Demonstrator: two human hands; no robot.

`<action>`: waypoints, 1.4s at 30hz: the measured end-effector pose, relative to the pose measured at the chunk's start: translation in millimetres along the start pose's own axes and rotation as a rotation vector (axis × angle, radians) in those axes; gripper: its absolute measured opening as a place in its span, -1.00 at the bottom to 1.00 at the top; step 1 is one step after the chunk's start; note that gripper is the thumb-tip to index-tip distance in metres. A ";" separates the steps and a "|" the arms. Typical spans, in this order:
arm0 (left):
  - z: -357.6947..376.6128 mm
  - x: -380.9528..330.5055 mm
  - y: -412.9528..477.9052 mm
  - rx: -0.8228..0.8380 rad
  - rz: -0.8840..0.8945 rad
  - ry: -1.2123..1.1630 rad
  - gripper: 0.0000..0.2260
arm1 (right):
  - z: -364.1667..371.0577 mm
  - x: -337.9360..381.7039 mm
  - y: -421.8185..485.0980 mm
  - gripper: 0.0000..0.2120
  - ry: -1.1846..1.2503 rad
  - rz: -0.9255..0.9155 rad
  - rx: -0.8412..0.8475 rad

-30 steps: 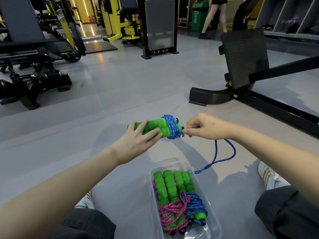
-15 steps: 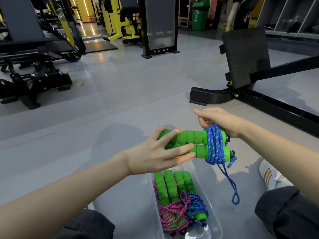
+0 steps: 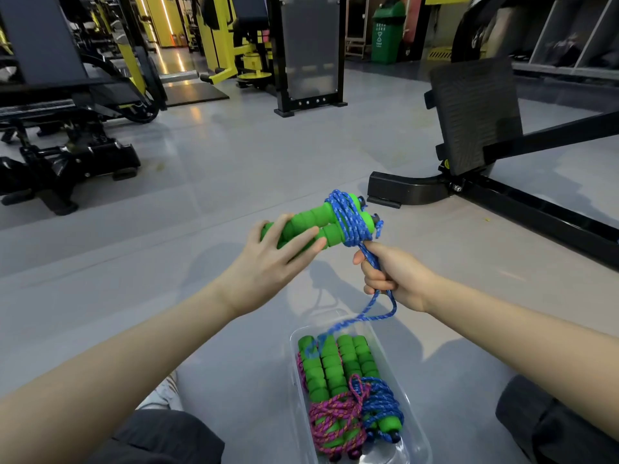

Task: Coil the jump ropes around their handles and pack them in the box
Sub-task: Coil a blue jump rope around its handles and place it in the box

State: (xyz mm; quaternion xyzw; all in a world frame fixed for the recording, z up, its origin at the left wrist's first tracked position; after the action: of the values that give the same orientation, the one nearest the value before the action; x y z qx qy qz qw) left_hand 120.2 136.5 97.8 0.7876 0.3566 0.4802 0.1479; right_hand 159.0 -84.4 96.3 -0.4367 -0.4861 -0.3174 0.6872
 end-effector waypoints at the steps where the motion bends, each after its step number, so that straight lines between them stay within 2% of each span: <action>1: 2.2 3.6 -2.0 0.017 -0.001 0.023 -0.60 | 2.2 3.3 -1.7 -0.66 -0.049 -0.006 0.014; 4: 6.9 11.0 -6.9 0.076 0.023 0.079 -0.58 | 6.2 17.5 -7.2 -0.68 -0.284 0.002 0.085; 7: 6.2 12.1 -9.5 0.151 0.105 0.101 -0.57 | 5.4 33.6 -13.4 -0.70 -0.633 0.003 0.175; 10: 2.5 7.3 -8.8 0.199 0.196 0.075 -0.55 | 2.2 52.9 -17.5 -0.65 -0.973 -0.126 0.169; 15: 1.3 -9.0 -10.2 0.127 0.329 -0.018 -0.52 | -5.1 67.9 -14.2 -0.47 -1.067 -0.408 0.018; 17: -4.2 -19.0 -7.8 0.049 0.344 -0.069 -0.59 | -10.7 67.9 -10.3 -0.46 -0.982 -0.502 -0.019; 19: -13.7 -30.9 -2.8 -0.016 0.353 -0.129 -0.65 | -16.9 67.5 -8.5 -0.49 -0.859 -0.514 0.000; 25: -40.2 -46.6 20.7 -0.189 0.276 -0.274 -0.71 | -42.2 61.3 -4.9 -0.62 -0.503 -0.256 0.190; 30: -48.2 -46.8 31.7 -0.234 0.209 -0.311 -0.68 | -52.4 46.9 -0.9 -0.63 0.030 -0.024 0.282; 32: -45.1 -43.7 32.9 -0.224 0.158 -0.295 -0.66 | -66.9 26.4 8.2 -0.67 0.171 0.042 0.224; 34: -40.5 -41.0 31.2 -0.194 0.121 -0.276 -0.67 | -89.4 1.2 20.2 -0.77 0.153 0.054 -0.008; 36: -37.2 -41.2 28.2 -0.159 0.079 -0.268 -0.67 | -125.6 -25.0 40.4 -0.85 0.274 0.040 -0.051; 39: -32.6 -41.6 27.1 -0.130 0.014 -0.255 -0.64 | -74.3 -12.8 16.3 -0.64 0.540 0.081 0.110; 42: -30.2 -38.5 29.7 -0.114 -0.066 -0.254 -0.62 | -19.8 16.3 -14.9 -0.84 0.464 -0.087 0.295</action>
State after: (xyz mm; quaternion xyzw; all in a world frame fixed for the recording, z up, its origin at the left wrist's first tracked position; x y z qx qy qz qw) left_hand 95.8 85.1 104.8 0.8202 0.3329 0.3909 0.2522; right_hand 159.2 -108.8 113.2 -0.2262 -0.3748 -0.3639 0.8222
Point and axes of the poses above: each hand's wrist, its own y-axis towards the middle knuckle, its own z-axis out of the palm, x = y × z, the point moved 1 cm from there along y, towards the middle knuckle, and after that the axes turned 7 degrees about y, right-handed, at the moved point
